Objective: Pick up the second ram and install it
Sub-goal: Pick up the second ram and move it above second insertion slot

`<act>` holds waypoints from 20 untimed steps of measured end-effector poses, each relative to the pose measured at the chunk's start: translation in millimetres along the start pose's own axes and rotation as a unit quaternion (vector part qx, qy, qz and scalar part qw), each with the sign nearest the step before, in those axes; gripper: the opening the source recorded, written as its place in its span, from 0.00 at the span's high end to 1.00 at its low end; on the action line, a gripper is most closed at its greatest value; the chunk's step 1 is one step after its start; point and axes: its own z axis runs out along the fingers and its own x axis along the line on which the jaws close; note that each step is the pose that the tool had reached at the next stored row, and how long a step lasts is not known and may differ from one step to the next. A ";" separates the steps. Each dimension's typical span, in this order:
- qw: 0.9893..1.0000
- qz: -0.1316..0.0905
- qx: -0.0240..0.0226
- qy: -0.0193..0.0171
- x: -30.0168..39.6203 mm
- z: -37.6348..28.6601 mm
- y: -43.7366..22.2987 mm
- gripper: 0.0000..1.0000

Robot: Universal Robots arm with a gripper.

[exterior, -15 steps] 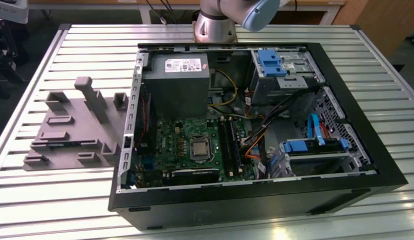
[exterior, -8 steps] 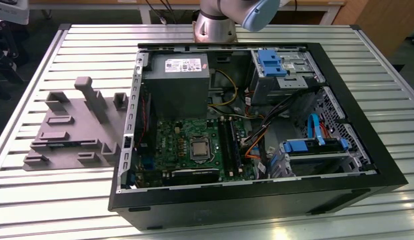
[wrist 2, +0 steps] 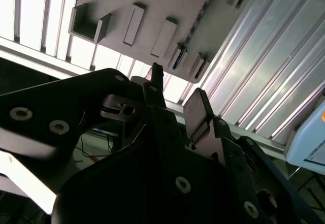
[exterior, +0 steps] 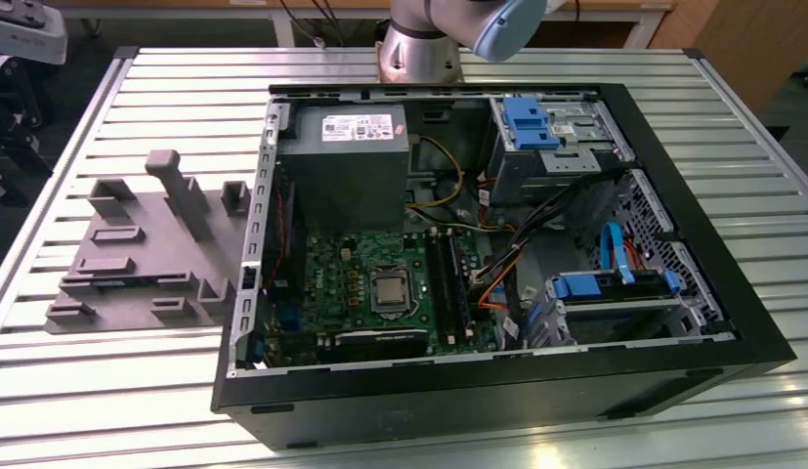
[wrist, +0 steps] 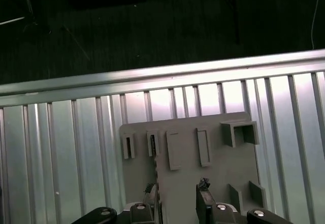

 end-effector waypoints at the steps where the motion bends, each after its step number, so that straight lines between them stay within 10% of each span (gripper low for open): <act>1: 1.000 -0.001 0.000 0.000 0.3 1.9 -0.5 0.56; 20: 1.000 -0.001 0.000 0.000 0.3 10.7 -3.1 0.56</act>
